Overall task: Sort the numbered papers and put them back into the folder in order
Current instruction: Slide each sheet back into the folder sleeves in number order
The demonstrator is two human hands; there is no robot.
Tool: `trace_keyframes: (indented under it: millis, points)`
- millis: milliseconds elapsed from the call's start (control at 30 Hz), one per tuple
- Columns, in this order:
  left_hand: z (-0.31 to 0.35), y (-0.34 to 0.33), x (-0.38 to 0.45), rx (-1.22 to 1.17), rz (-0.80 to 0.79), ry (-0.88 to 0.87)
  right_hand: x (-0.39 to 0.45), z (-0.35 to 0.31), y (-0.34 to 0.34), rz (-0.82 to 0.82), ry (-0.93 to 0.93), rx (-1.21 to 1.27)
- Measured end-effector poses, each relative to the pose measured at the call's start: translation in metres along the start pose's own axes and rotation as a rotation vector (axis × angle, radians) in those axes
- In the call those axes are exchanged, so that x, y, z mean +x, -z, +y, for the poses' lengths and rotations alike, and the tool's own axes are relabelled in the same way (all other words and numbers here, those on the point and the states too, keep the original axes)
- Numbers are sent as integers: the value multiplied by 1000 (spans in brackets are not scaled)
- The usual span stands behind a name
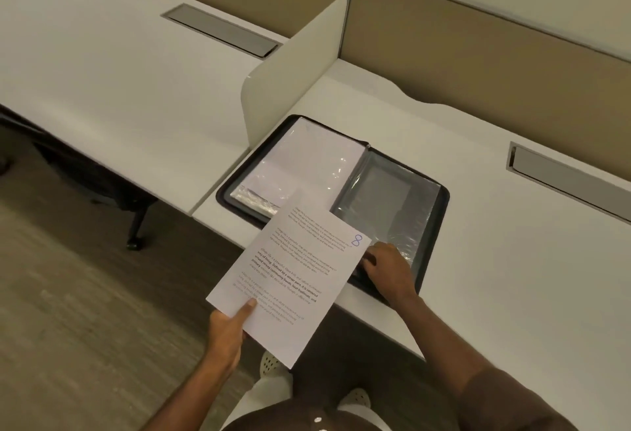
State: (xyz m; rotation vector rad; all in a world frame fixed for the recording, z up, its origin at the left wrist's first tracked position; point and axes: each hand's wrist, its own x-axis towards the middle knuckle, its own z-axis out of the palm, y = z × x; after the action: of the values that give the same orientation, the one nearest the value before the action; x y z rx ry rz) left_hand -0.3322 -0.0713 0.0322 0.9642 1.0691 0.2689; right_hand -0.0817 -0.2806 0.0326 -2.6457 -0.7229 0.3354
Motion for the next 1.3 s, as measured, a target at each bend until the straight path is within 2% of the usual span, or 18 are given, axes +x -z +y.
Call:
trace_keyframes:
  millis: [200, 533, 700, 1000, 1300]
  points:
    - [-9, 22, -14, -6, 58, 25, 8, 1, 6, -68, 1, 47]
    - [-23, 46, -37, 24, 39, 103, 10, -1, 14, -73, 51, 39]
    - [-28, 42, -46, 18, -12, 152, 15, -9, 17, -50, 125, -29]
    - [-25, 27, -53, 0, -189, 324, 16, -6, 15, 3, 137, 16]
    - [-19, 23, -51, -7, -158, 357, 17, 1, 16, -5, 167, 38]
